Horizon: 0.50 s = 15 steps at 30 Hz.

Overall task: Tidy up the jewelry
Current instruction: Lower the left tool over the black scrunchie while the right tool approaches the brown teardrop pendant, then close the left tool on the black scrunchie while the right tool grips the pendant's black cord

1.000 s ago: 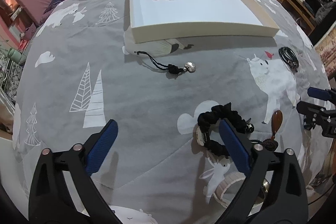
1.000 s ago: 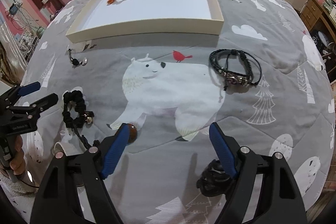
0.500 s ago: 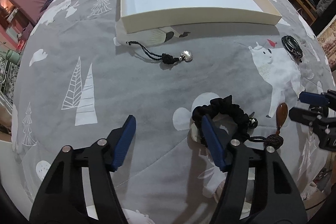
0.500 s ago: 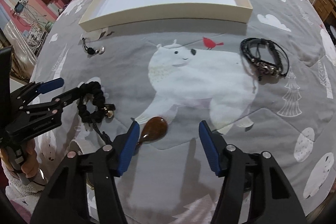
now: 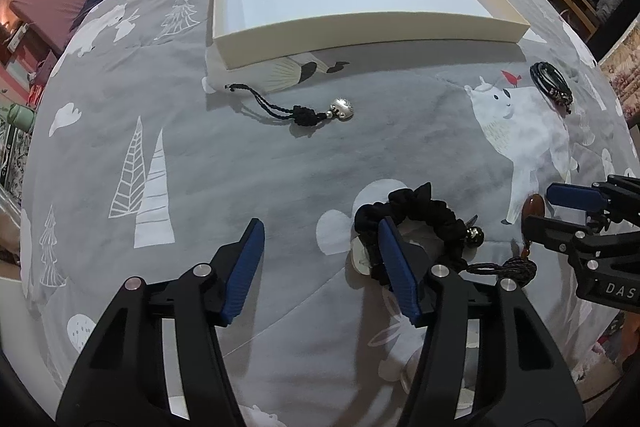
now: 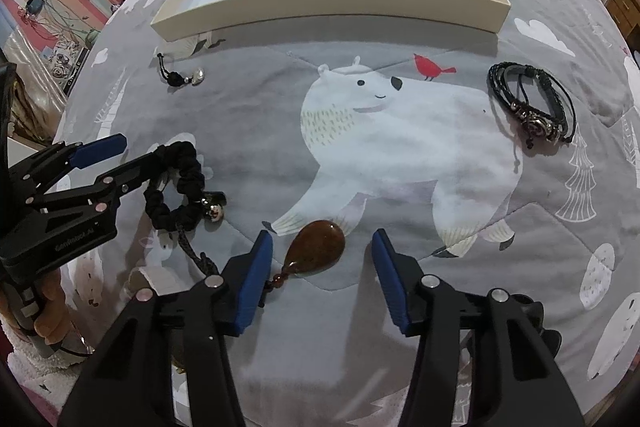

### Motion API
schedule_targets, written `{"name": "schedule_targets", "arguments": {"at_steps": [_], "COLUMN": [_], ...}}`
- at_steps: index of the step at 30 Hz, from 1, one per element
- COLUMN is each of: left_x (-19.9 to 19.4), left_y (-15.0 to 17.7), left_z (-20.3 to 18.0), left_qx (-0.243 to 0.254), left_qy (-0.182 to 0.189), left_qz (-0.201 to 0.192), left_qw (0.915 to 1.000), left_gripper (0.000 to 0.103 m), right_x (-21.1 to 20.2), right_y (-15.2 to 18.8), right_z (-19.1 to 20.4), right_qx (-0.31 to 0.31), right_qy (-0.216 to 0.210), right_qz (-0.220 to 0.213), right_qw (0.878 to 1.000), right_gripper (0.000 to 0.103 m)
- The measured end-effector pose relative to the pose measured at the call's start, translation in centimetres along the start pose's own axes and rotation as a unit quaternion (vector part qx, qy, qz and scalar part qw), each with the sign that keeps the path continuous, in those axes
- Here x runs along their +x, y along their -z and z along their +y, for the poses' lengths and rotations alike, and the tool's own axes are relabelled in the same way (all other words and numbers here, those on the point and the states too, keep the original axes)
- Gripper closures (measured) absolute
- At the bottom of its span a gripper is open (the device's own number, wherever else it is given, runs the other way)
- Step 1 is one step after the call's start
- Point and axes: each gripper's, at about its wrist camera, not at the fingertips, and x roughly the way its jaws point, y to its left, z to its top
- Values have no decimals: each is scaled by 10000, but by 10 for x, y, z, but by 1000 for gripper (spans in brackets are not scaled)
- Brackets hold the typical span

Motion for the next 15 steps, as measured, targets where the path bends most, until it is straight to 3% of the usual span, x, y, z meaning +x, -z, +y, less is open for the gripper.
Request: {"name": "schedule_targets", "arguments": {"at_steps": [6, 15], "left_x": [2, 1], "left_y": [0, 1], "left_z": [-3, -12], "left_qx": [59, 230], "left_qy": [59, 154], "left_qz": [37, 14], "left_qw": [10000, 9996], "left_gripper": [56, 75], "right_x": [3, 3], "right_y": [-1, 1], "right_z": [2, 7], "right_qx": [-13, -288], "right_qy": [73, 321], "right_qz": [-23, -59], "right_qw": [10000, 9991], "right_gripper": [53, 72]}}
